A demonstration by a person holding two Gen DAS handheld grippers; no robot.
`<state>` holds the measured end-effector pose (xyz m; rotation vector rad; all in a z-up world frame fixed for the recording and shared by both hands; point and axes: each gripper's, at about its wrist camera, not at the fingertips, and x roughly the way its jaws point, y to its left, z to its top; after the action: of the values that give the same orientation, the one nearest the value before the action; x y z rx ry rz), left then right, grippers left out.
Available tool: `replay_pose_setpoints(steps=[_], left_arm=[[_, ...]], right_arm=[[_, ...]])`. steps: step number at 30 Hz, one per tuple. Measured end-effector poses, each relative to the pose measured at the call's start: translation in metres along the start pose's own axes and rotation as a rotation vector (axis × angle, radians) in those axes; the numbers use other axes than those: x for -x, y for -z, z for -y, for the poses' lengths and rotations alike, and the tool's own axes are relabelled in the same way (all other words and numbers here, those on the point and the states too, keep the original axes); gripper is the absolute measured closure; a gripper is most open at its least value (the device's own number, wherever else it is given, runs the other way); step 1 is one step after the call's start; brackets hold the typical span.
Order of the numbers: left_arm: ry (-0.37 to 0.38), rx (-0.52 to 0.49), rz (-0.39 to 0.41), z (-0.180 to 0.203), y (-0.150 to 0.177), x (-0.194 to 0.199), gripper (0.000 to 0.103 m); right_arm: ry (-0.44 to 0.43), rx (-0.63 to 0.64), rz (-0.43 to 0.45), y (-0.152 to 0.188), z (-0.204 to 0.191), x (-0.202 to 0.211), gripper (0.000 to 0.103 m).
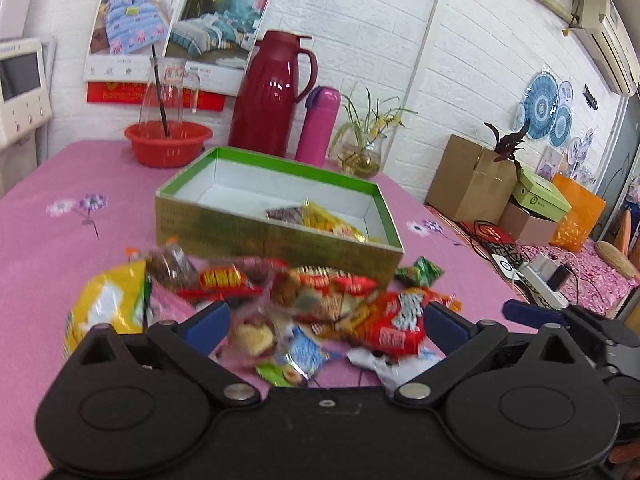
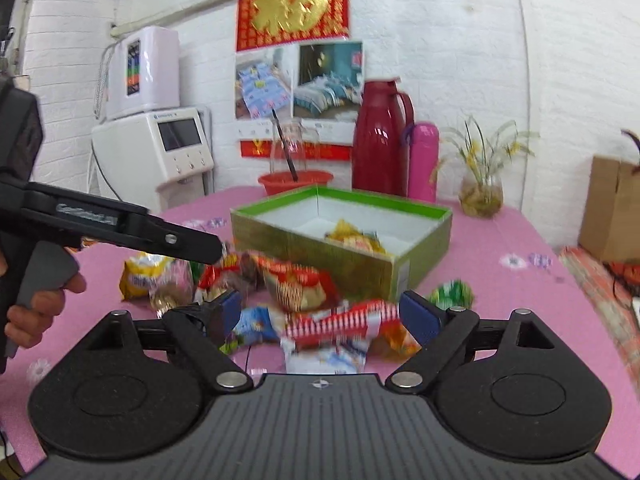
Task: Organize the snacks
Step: 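Move the right gripper to the red chip bag, then close the right gripper on the red chip bag and lift it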
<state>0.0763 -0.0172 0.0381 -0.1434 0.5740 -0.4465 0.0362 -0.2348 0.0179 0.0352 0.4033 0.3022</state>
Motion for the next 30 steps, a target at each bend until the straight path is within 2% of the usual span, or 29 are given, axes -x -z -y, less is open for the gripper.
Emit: replay_pose_setpoints(steps=[5,11,15,17,18,19,20,21,22,23,26,30], left_arm=[[0.028,0.046,-0.032,-0.005,0.012,0.000,0.000],[0.049,0.034,-0.021,-0.008,0.012,-0.005,0.000],[0.078,0.023,-0.048,-0.007,0.010,-0.017,0.000],[0.094,0.013,-0.057,-0.005,0.011,-0.022,0.000],[0.101,0.005,-0.062,-0.004,0.010,-0.024,0.000],[0.109,-0.004,-0.068,-0.002,0.010,-0.027,0.000],[0.118,-0.012,-0.075,-0.001,0.009,-0.030,0.000],[0.128,-0.019,-0.084,0.001,0.008,-0.034,0.004],[0.143,-0.026,-0.094,0.004,0.008,-0.039,0.009],[0.156,-0.033,-0.102,0.006,0.007,-0.044,0.013],[0.195,-0.048,-0.133,0.015,0.005,-0.066,0.015],[0.181,-0.021,-0.180,0.018,0.004,-0.099,0.014]], right_arm=[[0.053,-0.089,-0.076,0.002,0.005,-0.023,0.000],[0.012,-0.273,-0.087,0.002,0.015,-0.037,0.000],[0.028,-0.296,-0.129,0.003,0.016,-0.055,0.000],[0.017,-0.307,-0.155,0.006,0.019,-0.058,0.022],[-0.004,-0.322,-0.157,0.008,0.024,-0.057,0.030],[-0.015,-0.328,-0.157,0.009,0.027,-0.055,0.043],[-0.019,-0.325,-0.152,0.010,0.029,-0.052,0.049],[-0.020,-0.314,-0.149,0.010,0.031,-0.048,0.053],[-0.018,-0.301,-0.147,0.011,0.032,-0.045,0.065],[-0.010,-0.286,-0.146,0.011,0.034,-0.042,0.070],[0.025,-0.272,-0.153,0.015,0.046,-0.037,0.078],[0.054,-0.289,-0.164,0.021,0.067,-0.037,0.077]])
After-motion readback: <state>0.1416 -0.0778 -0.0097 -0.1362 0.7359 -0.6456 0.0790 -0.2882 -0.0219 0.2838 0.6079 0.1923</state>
